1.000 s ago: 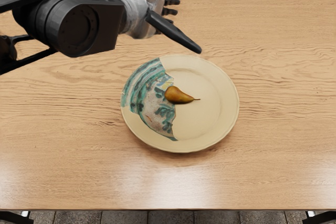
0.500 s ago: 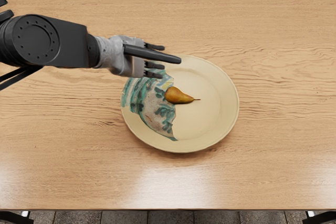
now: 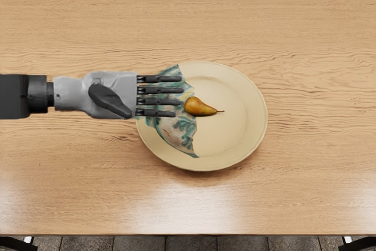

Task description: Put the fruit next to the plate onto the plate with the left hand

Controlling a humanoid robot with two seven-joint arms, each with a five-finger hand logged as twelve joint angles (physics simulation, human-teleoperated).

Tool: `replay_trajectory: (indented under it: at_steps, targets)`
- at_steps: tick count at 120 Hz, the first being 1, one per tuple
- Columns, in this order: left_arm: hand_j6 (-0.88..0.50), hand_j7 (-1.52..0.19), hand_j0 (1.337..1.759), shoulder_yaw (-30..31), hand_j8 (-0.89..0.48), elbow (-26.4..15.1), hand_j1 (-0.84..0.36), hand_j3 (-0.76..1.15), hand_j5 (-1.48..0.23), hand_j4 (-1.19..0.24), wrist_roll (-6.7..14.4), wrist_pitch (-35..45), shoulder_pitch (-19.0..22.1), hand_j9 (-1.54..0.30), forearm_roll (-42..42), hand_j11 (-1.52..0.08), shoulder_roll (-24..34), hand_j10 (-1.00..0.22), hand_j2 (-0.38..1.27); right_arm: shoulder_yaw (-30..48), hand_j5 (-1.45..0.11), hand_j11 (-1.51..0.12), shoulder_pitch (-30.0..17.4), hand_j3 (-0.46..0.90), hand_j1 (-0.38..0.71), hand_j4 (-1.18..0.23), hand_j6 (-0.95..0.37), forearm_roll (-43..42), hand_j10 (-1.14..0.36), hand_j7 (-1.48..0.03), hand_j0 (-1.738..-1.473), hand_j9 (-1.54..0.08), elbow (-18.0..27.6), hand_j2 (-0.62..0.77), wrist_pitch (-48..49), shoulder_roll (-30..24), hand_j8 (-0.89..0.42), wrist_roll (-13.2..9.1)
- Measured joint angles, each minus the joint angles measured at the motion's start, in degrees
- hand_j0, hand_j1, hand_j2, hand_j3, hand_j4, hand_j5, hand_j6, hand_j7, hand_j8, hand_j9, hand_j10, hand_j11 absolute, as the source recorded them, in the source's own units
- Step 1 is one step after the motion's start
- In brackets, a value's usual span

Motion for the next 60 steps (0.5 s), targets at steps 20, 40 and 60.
replay_trajectory:
  at_steps: [20,40,60]
  targets:
    - [0.0,0.0,1.658,-0.45,0.0,1.41,0.35,0.0,0.0,0.0,0.0,-11.77,3.56,0.0,0.07,0.0,8.14,0.0,0.0,0.0,-0.04,-0.04,0.15,0.0,-0.31,-0.03,-0.03,0.0,-0.03,-0.04,-1.658,-0.04,0.0,-0.01,-0.01,0.0,-0.03,0.0]
    - [0.0,0.0,1.658,-0.27,0.0,2.47,0.35,0.0,0.0,0.0,0.0,-15.18,5.85,0.0,-0.15,0.0,14.57,0.0,0.0,-0.05,-0.04,-0.04,0.29,0.0,-0.31,-0.03,-0.03,-0.05,-0.03,-0.04,-1.658,-0.04,0.08,-0.01,0.0,0.0,-0.03,0.04]
    - [0.0,0.0,1.658,-0.26,0.0,3.23,0.35,0.0,0.0,0.0,0.0,-15.87,7.41,0.0,-1.1,0.0,18.45,0.0,0.0,-0.06,-0.04,-0.04,0.32,0.0,-0.31,-0.03,-0.03,-0.08,-0.03,-0.04,-1.658,-0.04,0.2,-0.01,0.0,0.0,-0.03,0.05]
